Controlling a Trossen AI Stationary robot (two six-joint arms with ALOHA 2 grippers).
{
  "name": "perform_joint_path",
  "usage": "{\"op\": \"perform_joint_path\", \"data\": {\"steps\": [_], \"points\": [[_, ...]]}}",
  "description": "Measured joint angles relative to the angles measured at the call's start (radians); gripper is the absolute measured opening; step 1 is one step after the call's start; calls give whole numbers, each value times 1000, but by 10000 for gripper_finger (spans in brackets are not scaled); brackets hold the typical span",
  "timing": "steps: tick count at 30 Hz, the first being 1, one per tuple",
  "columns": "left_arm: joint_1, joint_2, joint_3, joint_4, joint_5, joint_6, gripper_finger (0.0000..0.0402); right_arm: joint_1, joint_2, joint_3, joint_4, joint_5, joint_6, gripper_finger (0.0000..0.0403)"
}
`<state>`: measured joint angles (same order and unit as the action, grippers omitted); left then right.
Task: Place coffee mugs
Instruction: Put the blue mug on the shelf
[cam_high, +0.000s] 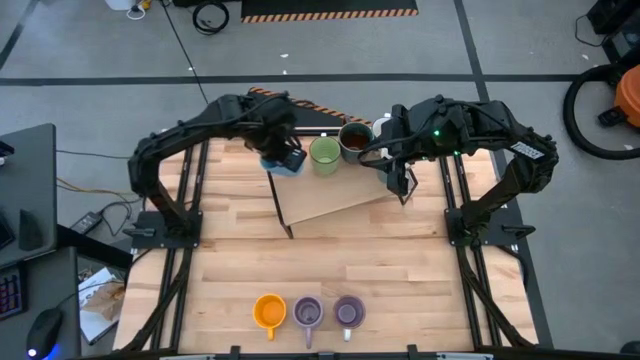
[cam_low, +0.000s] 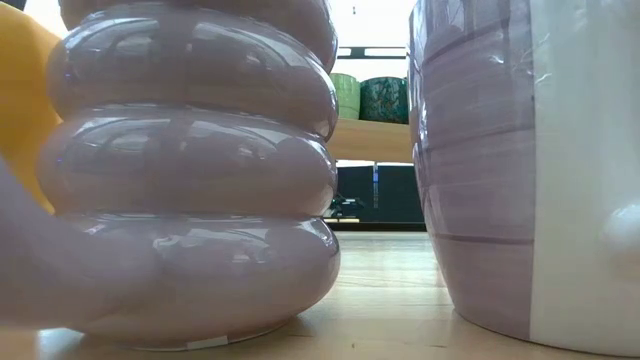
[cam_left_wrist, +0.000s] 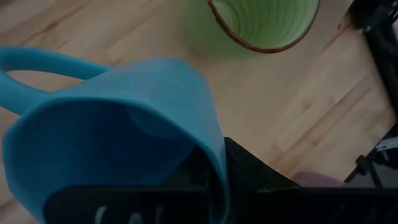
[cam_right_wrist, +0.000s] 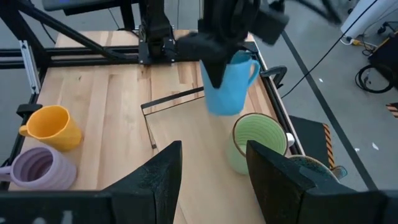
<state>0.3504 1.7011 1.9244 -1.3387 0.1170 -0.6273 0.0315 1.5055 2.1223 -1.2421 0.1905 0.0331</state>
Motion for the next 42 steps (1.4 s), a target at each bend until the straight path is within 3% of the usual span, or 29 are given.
{"op": "perform_joint_path", "data": {"steps": [29,35,42], "points": [[-8,111,1,-31,-8,94,41,0,0,0,0,2,-2,185],[-13,112,0,-7,-33,102,70,0,0,0,0,2,-2,185],[-23,112,10,13,-50,98,131,0,0,0,0,2,-5,185]]}}
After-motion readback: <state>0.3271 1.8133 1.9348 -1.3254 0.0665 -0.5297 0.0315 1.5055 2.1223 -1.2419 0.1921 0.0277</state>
